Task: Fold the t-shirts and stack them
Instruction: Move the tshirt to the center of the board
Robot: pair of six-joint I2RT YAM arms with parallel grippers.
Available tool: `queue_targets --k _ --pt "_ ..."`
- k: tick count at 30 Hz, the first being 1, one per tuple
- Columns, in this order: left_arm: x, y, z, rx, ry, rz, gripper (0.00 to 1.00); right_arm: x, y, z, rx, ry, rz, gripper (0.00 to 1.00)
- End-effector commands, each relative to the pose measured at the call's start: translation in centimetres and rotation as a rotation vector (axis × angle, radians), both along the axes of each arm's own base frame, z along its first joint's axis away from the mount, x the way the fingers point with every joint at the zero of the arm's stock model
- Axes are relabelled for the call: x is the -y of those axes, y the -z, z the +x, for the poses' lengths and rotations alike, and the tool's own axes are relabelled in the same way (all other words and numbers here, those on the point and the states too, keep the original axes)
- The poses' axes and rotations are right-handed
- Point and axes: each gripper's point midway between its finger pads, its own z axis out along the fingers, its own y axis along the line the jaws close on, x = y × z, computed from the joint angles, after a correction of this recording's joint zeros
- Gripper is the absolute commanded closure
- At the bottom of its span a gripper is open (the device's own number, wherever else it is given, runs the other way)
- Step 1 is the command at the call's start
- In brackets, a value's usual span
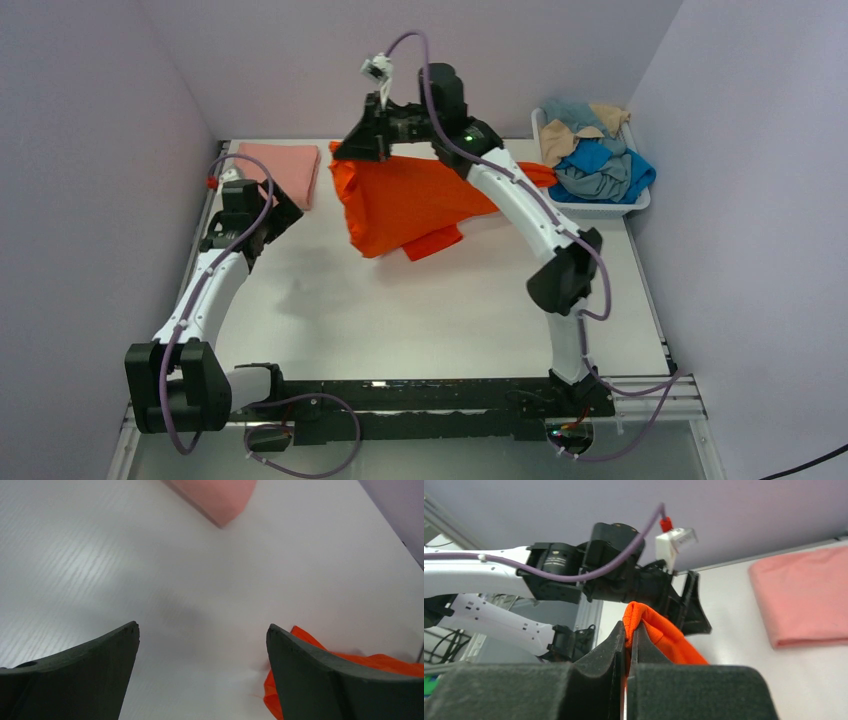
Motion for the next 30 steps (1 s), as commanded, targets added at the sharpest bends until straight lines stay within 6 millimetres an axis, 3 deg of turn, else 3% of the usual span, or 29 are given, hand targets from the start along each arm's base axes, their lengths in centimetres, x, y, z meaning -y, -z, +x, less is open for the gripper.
queue_targets --k 1,5,7,12,14,16,17,18,19,20,23,24,25,26,27,28,29,30 --pt "0.0 -1.0 -0.7 0.040 -0.005 -0.021 0.00 -0.8 -3.1 -2.6 0.043 -0.107 0.084 1.00" --pt "-0.8 -1.0 -1.3 0.025 -0.025 -0.003 0.01 -2.1 -3.9 -3.9 0.075 -0.159 0.117 1.00" --pt "-1.1 -1.0 -1.4 0.022 -0.030 0.007 0.01 -1.6 -3.3 -2.7 0.067 -0.111 0.101 1.00" --pt "-1.1 -1.1 -1.7 0.001 -0.022 0.013 0.01 3.4 -0.2 1.3 0.031 0.107 0.009 1.00" --pt "-0.9 -1.1 -1.6 -0.006 -0.005 0.007 0.01 5.9 2.1 1.7 0.007 0.146 -0.050 1.00" --pt "-0.5 -1.1 -1.5 -0.017 0.015 -0.002 0.01 8.1 5.6 2.4 -0.015 0.236 -0.144 1.00" --pt "-0.3 -0.9 -1.5 -0.027 0.023 -0.010 0.01 9.3 7.7 2.6 -0.023 0.283 -0.202 1.00" --pt "-0.1 -0.8 -1.4 -0.031 0.032 -0.019 0.01 10.7 11.1 2.8 -0.056 0.339 -0.292 1.00" --pt "0.1 -0.6 -1.3 -0.037 0.040 -0.028 0.01 12.0 12.3 3.3 -0.059 0.405 -0.338 1.00" --pt "0.3 -0.3 -1.2 -0.044 0.048 -0.036 0.00 13.7 15.3 3.4 -0.104 0.464 -0.417 1.00" --pt "1.0 0.8 -0.9 -0.071 0.085 -0.066 0.01 18.5 21.1 4.6 -0.217 0.640 -0.559 0.98" --pt "1.3 1.3 -0.9 -0.086 0.098 -0.073 0.01 19.7 22.7 5.0 -0.248 0.676 -0.591 0.94" --pt "1.5 1.7 -0.9 -0.102 0.107 -0.081 0.01 20.5 23.9 5.2 -0.270 0.702 -0.617 0.80" --pt "1.7 2.2 -1.0 -0.119 0.115 -0.087 0.00 21.0 24.9 5.4 -0.286 0.721 -0.637 0.57" --pt "1.8 2.5 -1.0 -0.132 0.120 -0.088 0.01 21.4 25.5 5.7 -0.294 0.745 -0.650 0.28" --pt "1.9 2.6 -1.1 -0.142 0.126 -0.086 0.01 21.8 25.8 6.1 -0.293 0.772 -0.655 0.09" --pt "2.0 2.7 -1.2 -0.151 0.125 -0.081 0.01 22.1 25.5 6.4 -0.280 0.801 -0.654 0.01" --pt "1.8 2.6 -1.3 -0.152 0.116 -0.071 0.01 22.5 25.1 6.7 -0.262 0.836 -0.649 0.00"
